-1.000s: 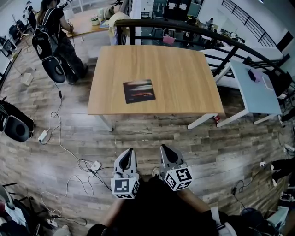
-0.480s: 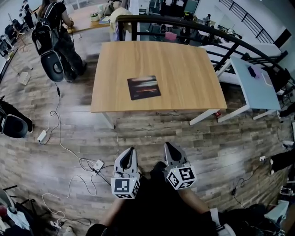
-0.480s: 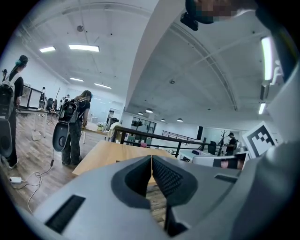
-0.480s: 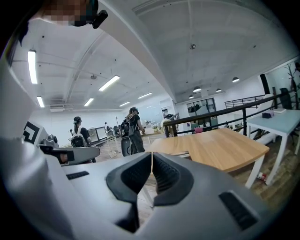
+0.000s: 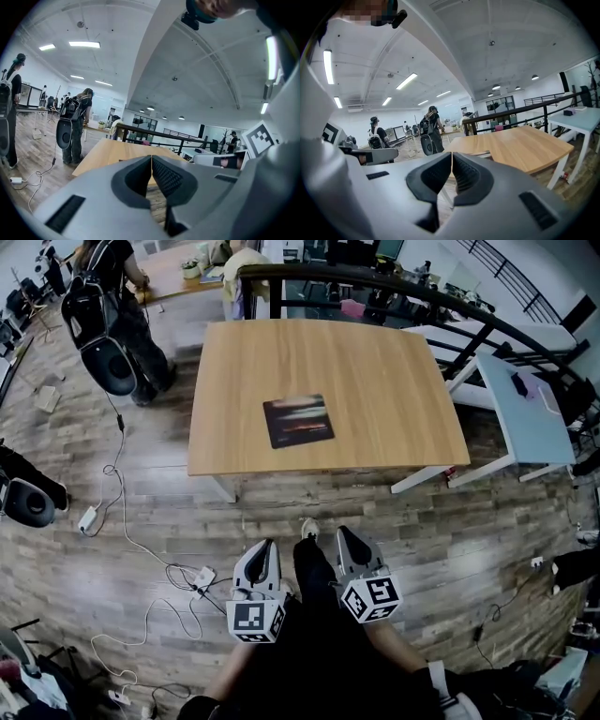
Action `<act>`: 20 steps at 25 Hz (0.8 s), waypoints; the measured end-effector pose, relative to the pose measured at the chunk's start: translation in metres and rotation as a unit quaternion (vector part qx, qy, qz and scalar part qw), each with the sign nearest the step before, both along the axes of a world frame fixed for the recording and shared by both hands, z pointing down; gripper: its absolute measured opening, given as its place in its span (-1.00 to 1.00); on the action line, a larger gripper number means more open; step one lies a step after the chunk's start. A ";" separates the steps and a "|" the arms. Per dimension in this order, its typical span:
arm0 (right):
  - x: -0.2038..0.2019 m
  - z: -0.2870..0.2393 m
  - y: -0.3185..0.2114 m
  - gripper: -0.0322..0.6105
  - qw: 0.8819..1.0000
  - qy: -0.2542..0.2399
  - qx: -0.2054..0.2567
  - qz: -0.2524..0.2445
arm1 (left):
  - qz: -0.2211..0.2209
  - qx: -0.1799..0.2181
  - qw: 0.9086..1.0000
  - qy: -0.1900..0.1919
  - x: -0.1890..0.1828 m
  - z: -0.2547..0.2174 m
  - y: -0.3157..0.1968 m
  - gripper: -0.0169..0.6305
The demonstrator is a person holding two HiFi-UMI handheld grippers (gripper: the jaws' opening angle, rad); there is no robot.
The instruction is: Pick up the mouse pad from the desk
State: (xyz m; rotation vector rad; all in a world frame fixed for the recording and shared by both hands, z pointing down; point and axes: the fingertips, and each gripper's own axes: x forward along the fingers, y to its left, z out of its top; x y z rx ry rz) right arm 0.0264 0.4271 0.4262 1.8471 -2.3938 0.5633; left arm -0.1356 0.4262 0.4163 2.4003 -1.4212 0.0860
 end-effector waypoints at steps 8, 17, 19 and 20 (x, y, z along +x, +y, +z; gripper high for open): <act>0.008 0.004 -0.080 -0.80 1.000 -0.009 0.001 -0.012 | -0.008 -0.011 1.000 -0.016 0.009 0.006 -0.067 -0.88; 0.039 0.011 -0.175 -0.80 0.999 -0.009 -0.017 -0.031 | -0.012 -0.025 0.999 -0.024 0.046 0.010 -0.162 -0.87; 0.047 0.015 -0.195 -0.80 0.999 -0.010 -0.023 -0.036 | -0.014 -0.028 0.999 -0.026 0.056 0.011 -0.184 -0.87; 0.050 0.017 -0.206 -0.80 0.999 -0.010 -0.026 -0.039 | -0.015 -0.029 0.999 -0.028 0.060 0.012 -0.195 -0.88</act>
